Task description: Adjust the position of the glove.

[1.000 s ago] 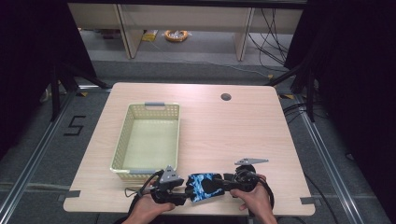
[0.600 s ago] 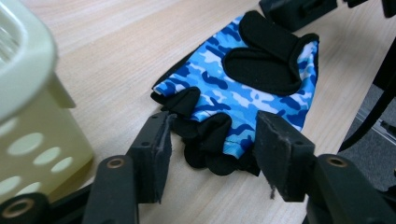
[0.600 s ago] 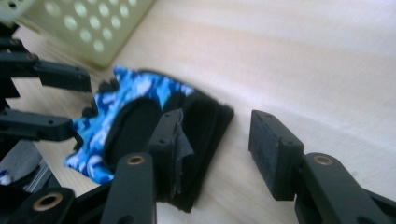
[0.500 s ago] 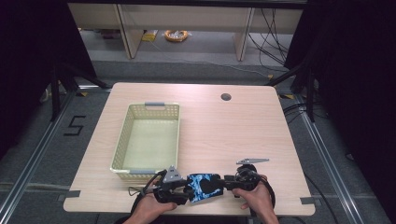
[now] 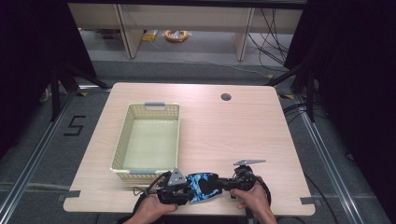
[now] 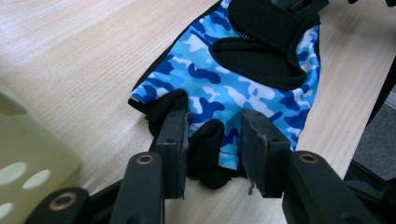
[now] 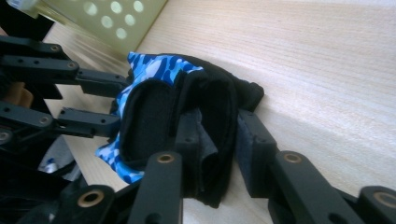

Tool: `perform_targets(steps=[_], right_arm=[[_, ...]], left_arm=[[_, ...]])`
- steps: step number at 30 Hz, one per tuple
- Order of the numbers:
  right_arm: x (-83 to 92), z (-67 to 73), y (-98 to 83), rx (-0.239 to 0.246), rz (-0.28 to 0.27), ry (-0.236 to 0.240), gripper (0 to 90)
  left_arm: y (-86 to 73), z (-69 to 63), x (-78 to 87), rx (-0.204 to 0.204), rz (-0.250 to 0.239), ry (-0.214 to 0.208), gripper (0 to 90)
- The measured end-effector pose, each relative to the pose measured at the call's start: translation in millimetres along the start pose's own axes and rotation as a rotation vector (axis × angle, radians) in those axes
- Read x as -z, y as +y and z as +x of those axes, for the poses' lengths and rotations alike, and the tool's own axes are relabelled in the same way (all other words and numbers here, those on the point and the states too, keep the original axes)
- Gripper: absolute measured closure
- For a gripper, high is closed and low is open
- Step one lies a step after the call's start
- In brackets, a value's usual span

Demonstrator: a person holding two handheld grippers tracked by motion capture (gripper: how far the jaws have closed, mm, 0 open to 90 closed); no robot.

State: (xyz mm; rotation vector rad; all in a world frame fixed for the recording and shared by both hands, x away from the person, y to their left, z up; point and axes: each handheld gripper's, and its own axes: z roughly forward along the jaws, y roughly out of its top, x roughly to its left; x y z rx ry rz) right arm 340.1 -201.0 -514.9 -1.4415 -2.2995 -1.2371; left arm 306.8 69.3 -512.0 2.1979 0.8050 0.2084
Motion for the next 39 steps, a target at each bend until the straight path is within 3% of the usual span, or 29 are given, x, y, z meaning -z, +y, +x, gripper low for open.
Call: perform_targets(steps=[2, 4, 8, 11, 12, 14, 16, 17, 19, 23, 26, 27, 28, 29, 31, 32, 34, 39], right_arm=[[0.2, -0.3, -0.7, 0.005, -0.020, 0.016, 83.7], [0.4, 1.0, -0.8, 0.015, -0.025, 0.012, 86.3], [1.1, 1.8, -1.1, 0.020, -0.033, 0.012, 87.3], [1.6, 1.8, -1.4, 0.027, -0.040, 0.015, 87.6], [1.9, 1.7, -1.5, 0.037, -0.039, 0.009, 87.6], [0.9, 1.4, -1.6, 0.030, -0.042, 0.009, 87.6], [1.8, 0.9, -2.0, 0.036, -0.042, 0.018, 87.6], [2.0, 0.7, -2.0, 0.036, -0.042, 0.017, 87.6], [1.6, 1.8, -2.1, 0.033, -0.036, 0.020, 87.6], [0.8, 1.7, -2.2, 0.029, -0.037, 0.009, 87.5], [0.7, 1.1, -2.3, 0.030, -0.035, 0.013, 87.5], [0.7, 1.5, -2.4, 0.032, -0.034, 0.007, 87.5], [0.8, 1.4, -2.6, 0.036, -0.034, 0.028, 87.5], [0.5, 1.5, -2.7, 0.036, -0.034, 0.028, 87.5], [0.0, 1.7, -3.1, 0.038, -0.033, 0.031, 87.6], [0.0, 1.8, -3.1, 0.039, -0.034, 0.032, 87.6], [-0.2, 1.6, -3.0, 0.040, -0.035, 0.034, 87.6], [0.9, 2.7, -1.9, 0.041, -0.048, 0.034, 87.7]], left_arm=[[-0.1, -0.4, 0.0, -0.002, -0.002, 0.001, 62.2], [-0.1, -2.1, -0.5, 0.014, -0.015, -0.010, 62.3], [-0.4, -0.6, 0.6, 0.025, -0.003, -0.015, 61.7], [-0.5, 1.0, 2.6, 0.021, 0.007, -0.004, 55.9], [-0.7, 0.8, 3.9, 0.037, 0.005, -0.014, 52.6], [-1.1, 3.6, 7.6, 0.011, 0.034, -0.031, 50.9], [-2.9, 3.0, 8.7, 0.036, 0.027, -0.035, 51.2], [-3.3, 5.2, 8.6, -0.004, 0.048, -0.033, 51.7], [-3.8, 3.5, 6.9, -0.013, 0.050, -0.022, 51.6], [-1.3, -1.2, 5.4, -0.088, 0.067, -0.020, 56.0], [-1.6, -4.7, 5.2, -0.096, 0.063, -0.019, 63.7], [-0.8, -3.4, 5.4, -0.123, 0.064, -0.014, 67.7], [-1.0, -4.7, 5.2, -0.110, 0.062, -0.016, 71.9], [-0.8, -3.5, 5.2, -0.130, 0.066, 0.002, 75.8], [-1.4, -3.3, 4.9, -0.132, 0.056, 0.006, 79.6], [-2.1, -5.6, 4.5, -0.106, 0.052, -0.006, 80.3], [-2.0, -5.3, 5.3, -0.139, 0.051, 0.008, 80.9], [-2.8, -5.1, 4.5, -0.122, 0.048, 0.008, 81.3]])
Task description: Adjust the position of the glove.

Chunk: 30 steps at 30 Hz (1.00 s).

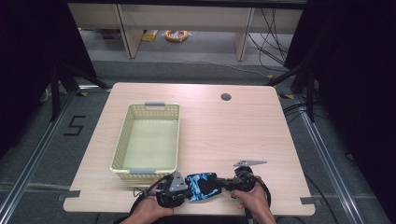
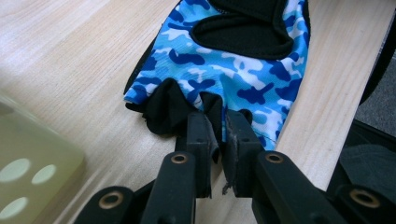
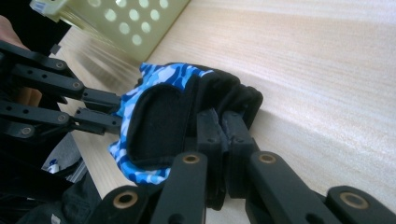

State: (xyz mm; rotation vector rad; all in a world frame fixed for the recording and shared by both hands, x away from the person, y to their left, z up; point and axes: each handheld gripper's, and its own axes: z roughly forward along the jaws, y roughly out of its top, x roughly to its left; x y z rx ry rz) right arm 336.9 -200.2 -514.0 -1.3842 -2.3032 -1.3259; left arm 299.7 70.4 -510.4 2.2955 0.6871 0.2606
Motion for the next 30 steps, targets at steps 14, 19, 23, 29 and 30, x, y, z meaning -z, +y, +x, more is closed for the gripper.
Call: perform_targets(steps=[14, 19, 23, 29, 30], right_arm=[[12.8, 8.3, 3.7, 0.043, -0.087, 0.013, 87.9], [17.7, 11.1, 4.9, 0.041, -0.103, 0.017, 87.9], [19.5, 13.2, 5.4, 0.058, -0.127, 0.013, 87.9], [21.5, 18.5, 7.5, 0.054, -0.129, 0.024, 87.9], [21.9, 21.3, 7.4, 0.030, -0.126, 0.032, 87.9]], left_arm=[[4.8, -4.6, 7.2, -0.019, -0.021, 0.006, 81.2], [7.4, -3.3, 9.2, -0.028, -0.025, 0.007, 81.1], [9.5, -3.0, 13.1, -0.031, -0.042, 0.006, 81.0], [9.3, -2.1, 17.5, -0.025, -0.044, 0.009, 81.0], [9.8, -1.1, 18.1, -0.042, -0.047, 0.009, 81.0]])
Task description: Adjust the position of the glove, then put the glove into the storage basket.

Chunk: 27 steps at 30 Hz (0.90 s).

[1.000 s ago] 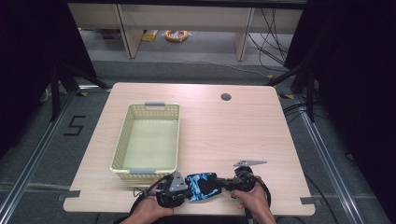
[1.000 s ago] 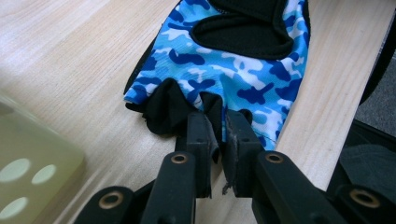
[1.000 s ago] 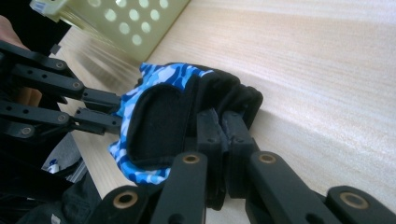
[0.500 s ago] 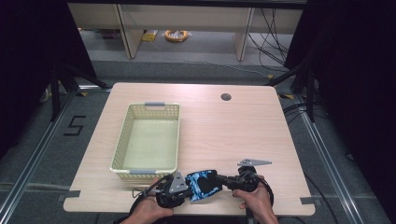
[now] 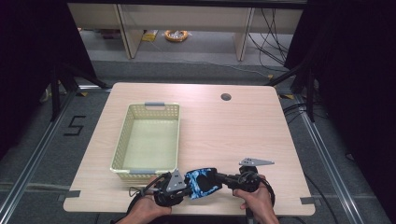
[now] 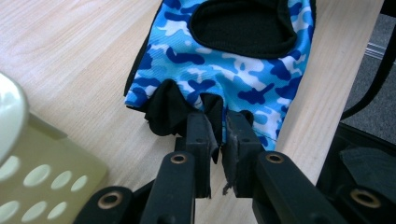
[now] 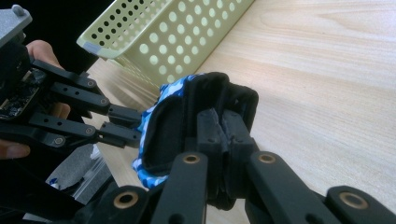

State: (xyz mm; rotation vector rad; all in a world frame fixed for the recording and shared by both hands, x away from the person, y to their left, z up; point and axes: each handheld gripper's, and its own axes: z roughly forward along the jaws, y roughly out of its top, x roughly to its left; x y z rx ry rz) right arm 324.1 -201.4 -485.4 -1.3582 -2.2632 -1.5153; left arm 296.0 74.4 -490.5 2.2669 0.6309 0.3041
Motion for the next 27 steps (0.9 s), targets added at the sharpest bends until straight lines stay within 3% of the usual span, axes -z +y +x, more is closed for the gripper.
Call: perform_targets(steps=[1, 2, 3, 4, 5, 6, 8, 9, 11, 13, 14, 16, 17, 19, 21, 22, 24, 25, 27], right_arm=[[0.1, 0.6, 0.4, 0.002, 0.004, 0.007, 87.9], [0.6, 1.8, 1.0, -0.004, 0.007, 0.006, 87.9], [0.7, -1.0, 2.1, 0.049, -0.012, -0.017, 87.9], [1.2, -0.2, 3.1, 0.037, -0.011, -0.010, 87.9], [0.9, 1.8, 3.4, 0.015, -0.012, -0.005, 87.9], [1.9, 1.2, 5.0, 0.040, -0.020, 0.000, 87.9], [4.4, 3.4, 6.4, 0.034, -0.025, -0.007, 87.9], [5.6, 6.9, 6.4, 0.001, -0.021, -0.007, 87.9], [5.8, 4.2, 7.5, 0.044, -0.043, -0.006, 87.9], [8.5, 9.2, 8.2, 0.002, -0.036, 0.018, 87.9], [9.4, 7.4, 9.2, 0.039, -0.040, 0.000, 87.9], [10.2, 8.3, 9.6, 0.054, -0.056, -0.007, 87.9], [10.2, 10.2, 10.0, 0.046, -0.055, 0.010, 87.9], [12.2, 16.1, 11.5, 0.026, -0.056, 0.000, 87.9], [12.6, 20.1, 15.2, 0.046, -0.071, 0.012, 87.9], [12.2, 22.3, 17.0, 0.025, -0.062, 0.015, 87.9], [12.0, 26.4, 23.3, 0.035, -0.063, 0.032, 87.9], [11.0, 26.3, 27.4, 0.075, -0.067, 0.014, 87.9], [9.8, 31.6, 35.2, 0.096, -0.075, 0.024, 87.9]], left_arm=[[0.4, 1.1, 1.2, -0.010, 0.007, 0.008, 81.0], [0.6, 0.1, 1.6, 0.009, 0.003, 0.006, 81.0], [1.7, 0.6, 3.3, 0.000, 0.003, 0.000, 80.9], [2.7, 1.5, 4.3, -0.008, 0.001, 0.009, 80.9], [3.6, 0.2, 4.7, 0.019, -0.012, -0.004, 80.9], [4.9, 1.8, 6.5, 0.005, -0.002, 0.008, 80.9], [7.7, 1.9, 9.7, 0.007, -0.009, 0.009, 80.9], [9.1, 2.3, 11.3, 0.001, -0.012, 0.009, 80.9], [11.6, 2.4, 13.8, 0.003, -0.025, 0.001, 80.9], [14.1, 2.9, 17.8, -0.002, -0.023, 0.006, 80.9], [15.2, 3.5, 20.1, 0.004, -0.018, 0.009, 80.8], [18.2, 4.3, 24.5, -0.003, -0.022, 0.010, 80.8], [19.9, 3.9, 27.7, -0.011, -0.019, 0.014, 80.9], [22.9, 5.4, 32.7, -0.035, -0.016, 0.016, 80.8], [24.1, 5.9, 37.2, -0.013, -0.020, 0.024, 80.8], [24.6, 7.3, 39.1, -0.008, -0.025, 0.029, 80.8], [25.8, 10.6, 44.1, -0.011, -0.030, 0.039, 80.8], [26.3, 12.7, 46.5, -0.015, -0.034, 0.045, 80.8], [27.8, 16.6, 50.9, -0.001, -0.047, 0.053, 80.7]])
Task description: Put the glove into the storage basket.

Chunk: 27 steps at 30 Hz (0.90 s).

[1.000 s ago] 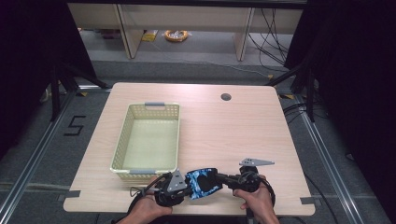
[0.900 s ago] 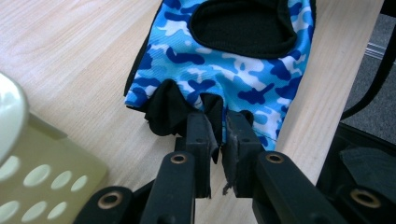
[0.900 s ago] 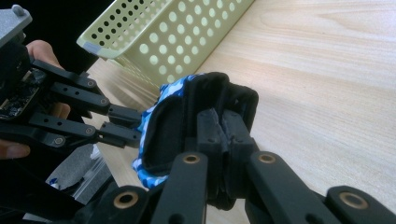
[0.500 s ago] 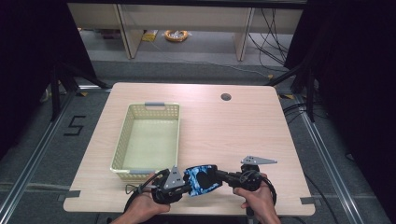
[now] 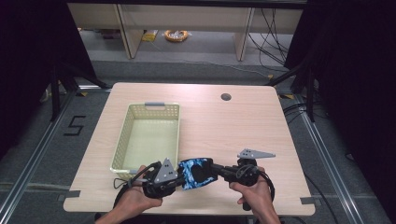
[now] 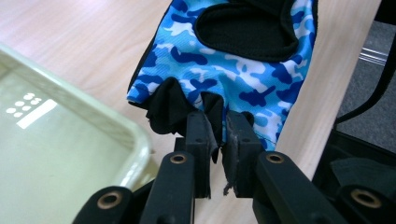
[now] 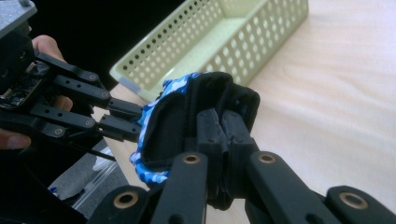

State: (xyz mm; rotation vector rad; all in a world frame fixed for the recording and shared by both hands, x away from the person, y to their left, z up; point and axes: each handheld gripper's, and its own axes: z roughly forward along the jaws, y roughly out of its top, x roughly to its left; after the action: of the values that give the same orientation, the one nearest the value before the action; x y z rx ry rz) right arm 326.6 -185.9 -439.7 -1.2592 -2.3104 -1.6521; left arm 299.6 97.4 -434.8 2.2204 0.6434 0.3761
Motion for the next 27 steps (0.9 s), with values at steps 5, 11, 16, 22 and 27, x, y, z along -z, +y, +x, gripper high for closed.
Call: perform_targets(steps=[5, 11, 16, 22, 27], right_arm=[[-7.1, 9.3, 20.0, 0.012, 0.003, 0.005, 87.9], [-16.8, 20.8, 37.0, 0.015, 0.005, 0.028, 87.8], [-31.5, 28.1, 50.1, 0.033, 0.000, 0.037, 87.8], [-56.3, 30.1, 66.4, 0.026, 0.011, 0.054, 87.9], [-78.2, 35.1, 79.3, 0.030, 0.043, 0.049, 87.9]], left_arm=[[4.4, 13.7, 14.3, 0.009, -0.008, 0.004, 80.7], [6.9, 32.1, 33.1, 0.047, -0.014, 0.006, 80.8], [5.7, 54.2, 44.9, 0.066, -0.025, 0.023, 81.0], [0.2, 73.2, 54.7, 0.076, -0.007, 0.060, 81.0], [-7.2, 91.1, 61.2, 0.104, 0.018, 0.075, 81.0]])
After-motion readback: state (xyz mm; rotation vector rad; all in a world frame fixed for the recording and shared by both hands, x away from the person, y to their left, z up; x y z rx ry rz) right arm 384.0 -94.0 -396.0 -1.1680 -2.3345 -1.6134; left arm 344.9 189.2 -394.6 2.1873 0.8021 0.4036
